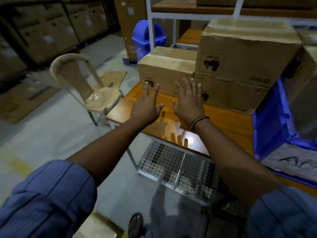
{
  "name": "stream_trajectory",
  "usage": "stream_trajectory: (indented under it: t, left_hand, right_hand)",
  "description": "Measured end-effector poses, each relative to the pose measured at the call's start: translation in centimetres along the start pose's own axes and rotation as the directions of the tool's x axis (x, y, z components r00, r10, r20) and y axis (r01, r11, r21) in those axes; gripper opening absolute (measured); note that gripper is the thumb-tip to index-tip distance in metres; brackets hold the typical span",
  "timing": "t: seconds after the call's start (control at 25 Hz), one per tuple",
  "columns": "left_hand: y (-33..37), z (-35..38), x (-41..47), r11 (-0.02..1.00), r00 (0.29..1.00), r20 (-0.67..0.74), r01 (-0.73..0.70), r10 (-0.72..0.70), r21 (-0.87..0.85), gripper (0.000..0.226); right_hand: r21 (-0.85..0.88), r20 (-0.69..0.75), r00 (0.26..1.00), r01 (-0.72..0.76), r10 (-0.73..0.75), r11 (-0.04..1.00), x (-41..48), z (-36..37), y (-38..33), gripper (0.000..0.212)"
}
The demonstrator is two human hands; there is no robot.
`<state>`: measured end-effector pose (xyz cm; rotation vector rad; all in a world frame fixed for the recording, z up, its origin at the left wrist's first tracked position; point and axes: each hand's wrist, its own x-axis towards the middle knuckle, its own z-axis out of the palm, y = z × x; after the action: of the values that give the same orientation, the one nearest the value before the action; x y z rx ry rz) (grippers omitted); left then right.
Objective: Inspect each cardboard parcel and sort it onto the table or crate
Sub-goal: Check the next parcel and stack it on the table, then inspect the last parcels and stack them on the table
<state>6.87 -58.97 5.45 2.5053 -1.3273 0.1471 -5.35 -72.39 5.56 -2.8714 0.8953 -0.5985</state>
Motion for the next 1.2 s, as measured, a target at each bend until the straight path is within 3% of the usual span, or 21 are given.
stream_trajectory:
  t: [0.32,0.52,0.88,1.12,1.2]
  left_hand:
    - [-9.4,-2.0,-12.1,0.955,0.955,0.007,0.297,-0.297,0.0,0.076]
    - [-16.2,-3.2,-20.1,0.912,0.912,0.016,0.409,-0.409,-0.029,0.073]
    - [-30.5,-3.5,-37.4,0.709,0.712,0.136,0.701,-0.689,-0.08,0.071]
    - [-34.7,-1.1,-45.5,0.546,0.565,0.198,0.825,-0.801,-0.146,0.07]
    - [-35.2,0.5,-48.0,0.457,0.48,0.251,0.877,-0.841,-0.148,0.07]
  right_hand:
    - [0.194,0.185,0.952,0.209,-0.245,0.958,-5.1,3.6,-12.2,0.062]
    - [0.205,0.27,0.898,0.298,-0.347,0.932,-8.8,5.3,-21.8,0.056]
    - [0.248,0.494,0.699,0.457,-0.517,0.854,-18.9,11.4,-40.0,0.058]
    - [0.254,0.616,0.536,0.558,-0.577,0.79,-23.8,16.1,-45.5,0.058]
    - [0.271,0.65,0.479,0.579,-0.59,0.769,-25.0,18.1,-46.3,0.057]
